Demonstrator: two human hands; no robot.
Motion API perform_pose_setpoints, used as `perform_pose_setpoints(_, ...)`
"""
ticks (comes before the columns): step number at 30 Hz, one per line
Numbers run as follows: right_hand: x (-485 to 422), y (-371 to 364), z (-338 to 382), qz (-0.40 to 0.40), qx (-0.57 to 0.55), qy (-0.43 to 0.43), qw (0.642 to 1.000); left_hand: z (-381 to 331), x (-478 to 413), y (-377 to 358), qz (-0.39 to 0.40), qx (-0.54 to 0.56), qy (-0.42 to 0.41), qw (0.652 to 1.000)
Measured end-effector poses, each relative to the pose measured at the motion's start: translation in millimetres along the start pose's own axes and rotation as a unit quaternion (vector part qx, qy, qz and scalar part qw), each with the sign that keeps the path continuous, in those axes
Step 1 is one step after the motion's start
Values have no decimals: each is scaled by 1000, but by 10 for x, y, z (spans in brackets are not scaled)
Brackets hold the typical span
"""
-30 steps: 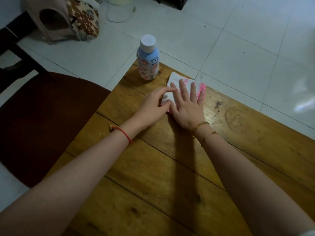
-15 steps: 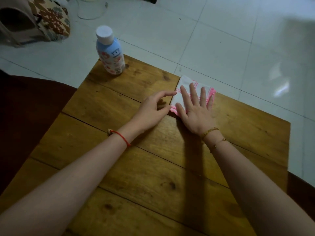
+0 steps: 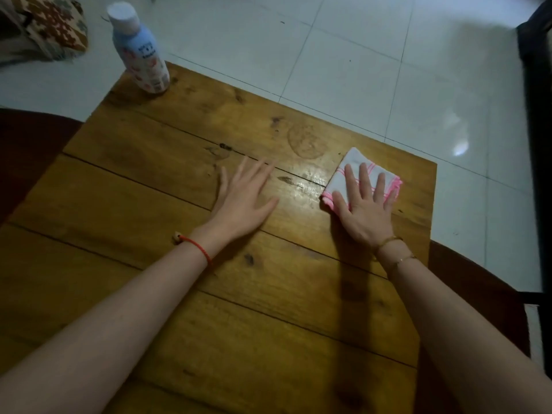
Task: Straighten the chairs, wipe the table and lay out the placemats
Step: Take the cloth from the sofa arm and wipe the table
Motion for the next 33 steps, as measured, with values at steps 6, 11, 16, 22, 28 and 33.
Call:
perform_pose_setpoints(6, -54, 39, 247, -6, -5, -10, 1000, 468, 334, 158, -15, -90, 64, 994)
perform_pose_setpoints(11, -225, 159, 986, -22, 17, 56, 998, 824, 488, 508, -53, -109, 93, 988)
perform_pose_setpoints(16, -425, 268, 2179, -31, 32, 144, 989, 1282, 597, 968, -100, -115, 135, 979)
perform_pose_setpoints(22, -577, 366, 3446, -43, 54, 223, 972, 1946, 855, 1666, -177, -110, 203, 957)
perform_pose_setpoints(28, -523, 369, 4332, -35, 56, 286, 956, 2235, 1009, 2045, -216, -72, 205, 952)
perform_pose_setpoints(33, -361, 332, 4474, -35, 57, 308, 949, 2316, 1111, 2080, -219, -26, 219, 950)
Point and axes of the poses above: each hand's wrist, its own x-axis away from the middle knuckle, its own y-axis out of the back of the hand, z = x × y, the point moved 7 cm from there along -x, towards the middle knuckle, and after that the axes turned 11 degrees about x, right-handed, at the moved point
